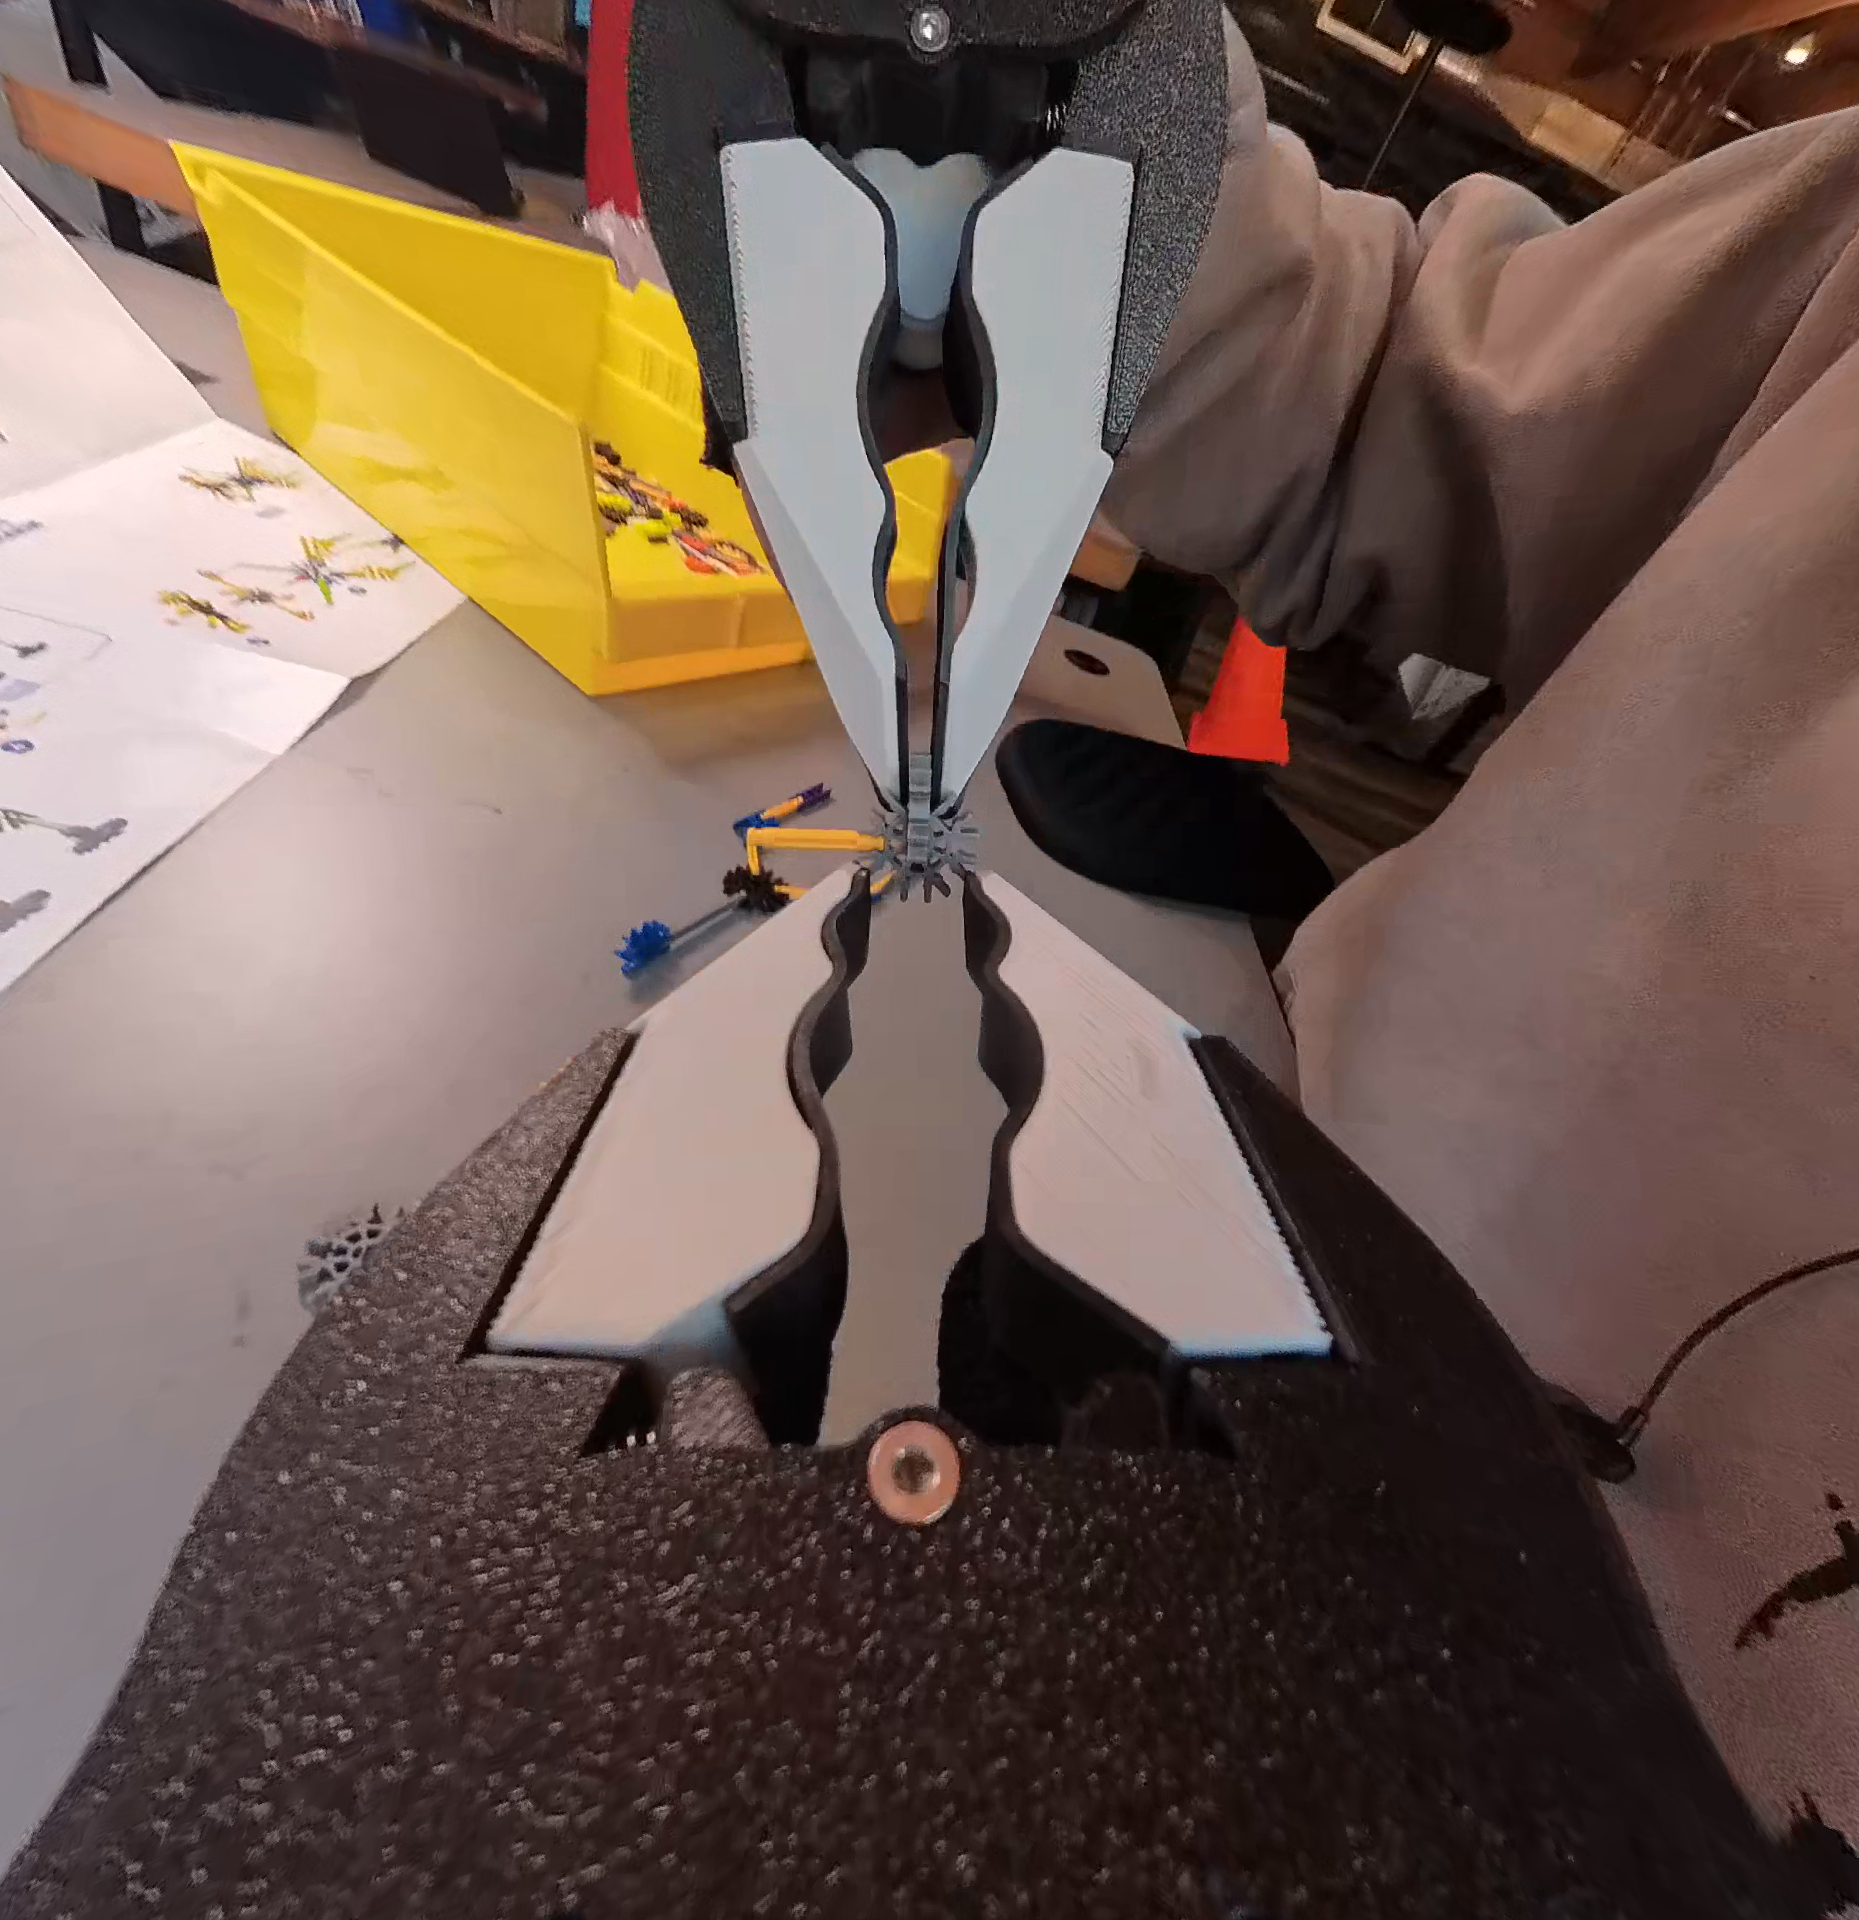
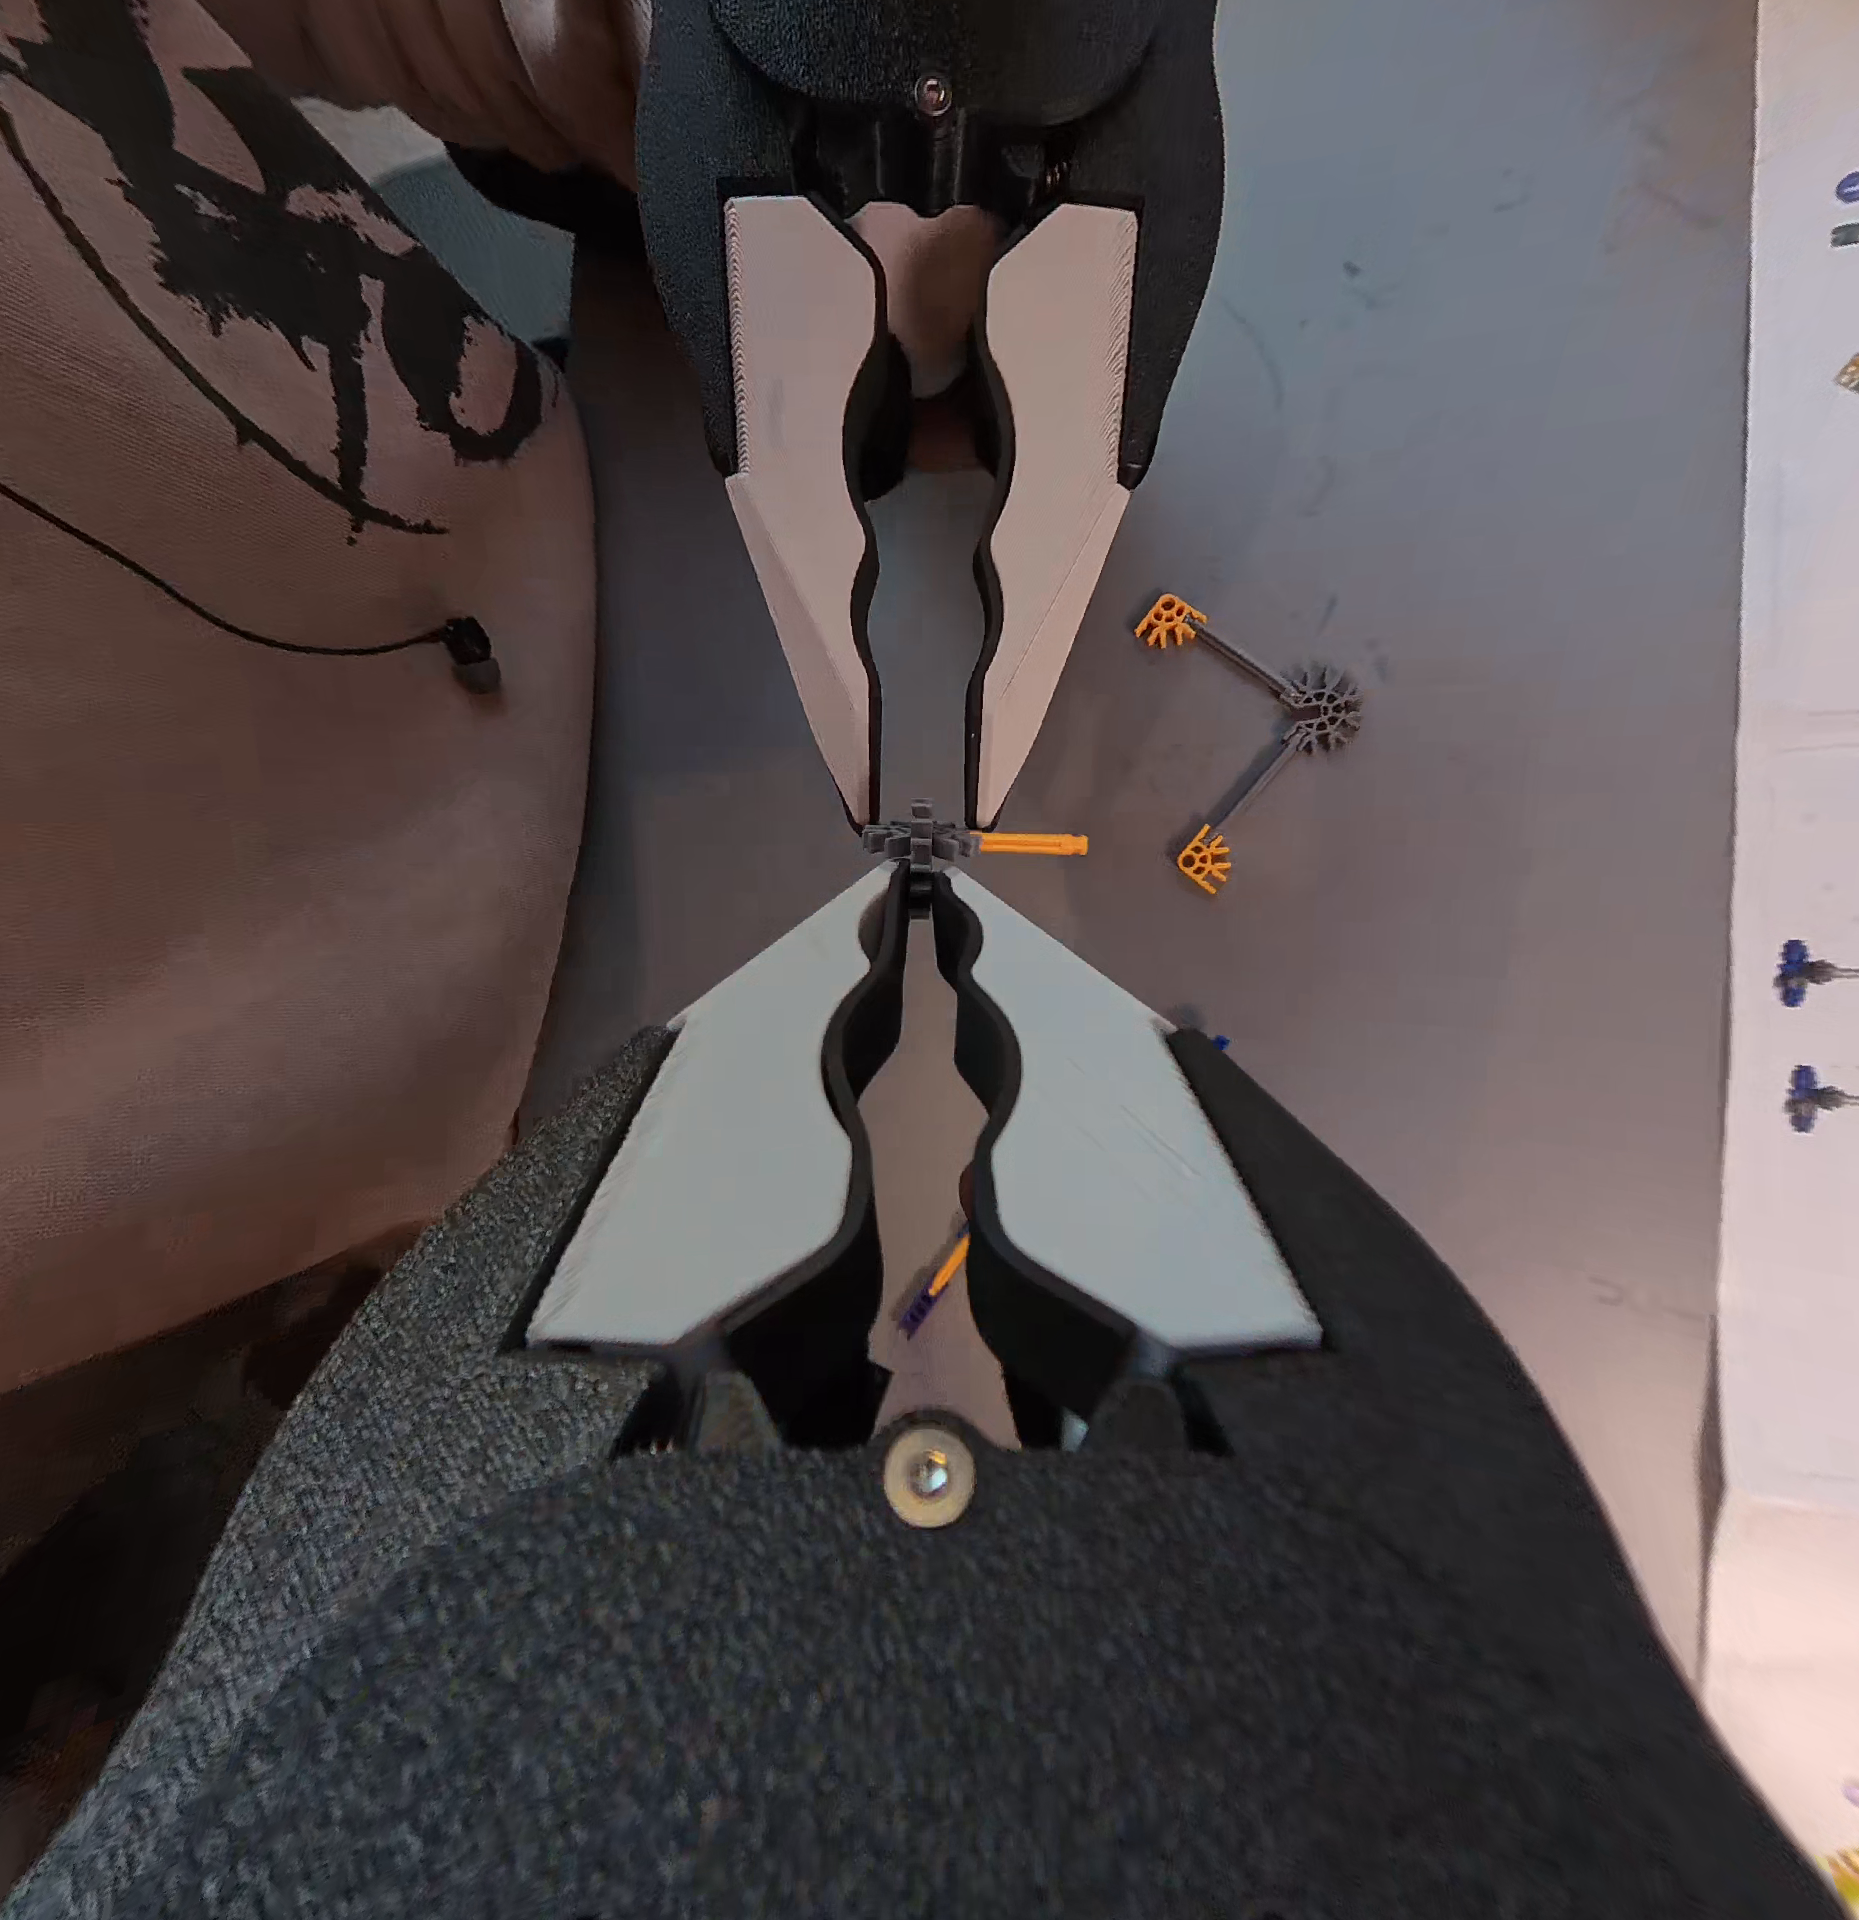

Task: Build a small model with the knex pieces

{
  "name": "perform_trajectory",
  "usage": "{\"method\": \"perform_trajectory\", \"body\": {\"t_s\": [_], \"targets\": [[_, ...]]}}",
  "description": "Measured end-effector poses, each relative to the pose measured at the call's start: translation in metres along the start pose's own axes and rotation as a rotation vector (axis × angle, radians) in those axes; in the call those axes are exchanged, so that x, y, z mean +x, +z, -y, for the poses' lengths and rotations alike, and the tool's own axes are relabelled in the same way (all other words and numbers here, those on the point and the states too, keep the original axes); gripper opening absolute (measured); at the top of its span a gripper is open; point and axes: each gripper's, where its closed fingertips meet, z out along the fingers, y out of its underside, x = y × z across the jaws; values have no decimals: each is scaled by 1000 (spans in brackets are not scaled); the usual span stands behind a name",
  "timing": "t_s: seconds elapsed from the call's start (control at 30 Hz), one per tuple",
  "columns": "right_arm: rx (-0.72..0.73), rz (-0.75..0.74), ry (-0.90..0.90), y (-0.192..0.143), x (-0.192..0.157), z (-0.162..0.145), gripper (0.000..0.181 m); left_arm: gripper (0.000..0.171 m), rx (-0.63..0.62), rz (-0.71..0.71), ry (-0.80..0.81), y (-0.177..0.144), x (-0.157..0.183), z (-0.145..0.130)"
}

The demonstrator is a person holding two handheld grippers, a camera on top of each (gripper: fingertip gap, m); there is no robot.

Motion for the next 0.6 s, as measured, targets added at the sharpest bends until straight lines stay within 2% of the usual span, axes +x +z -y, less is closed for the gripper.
{"method": "perform_trajectory", "body": {"t_s": [0.2,0.33,0.5,0.53,0.6], "targets": [[-293,-31,-76,-24,-7,31,2,17,164,57,85,-10,8,31],[-426,-65,-102,-29,-8,44,4,17,214,77,115,-21,10,41],[-445,-91,-102,-34,-10,53,12,16,245,71,128,-29,16,50],[-433,-94,-108,-36,-11,54,12,0,253,72,130,-31,16,51],[-383,-104,-133,-38,-12,57,13,0,269,80,138,-34,16,54]]}}
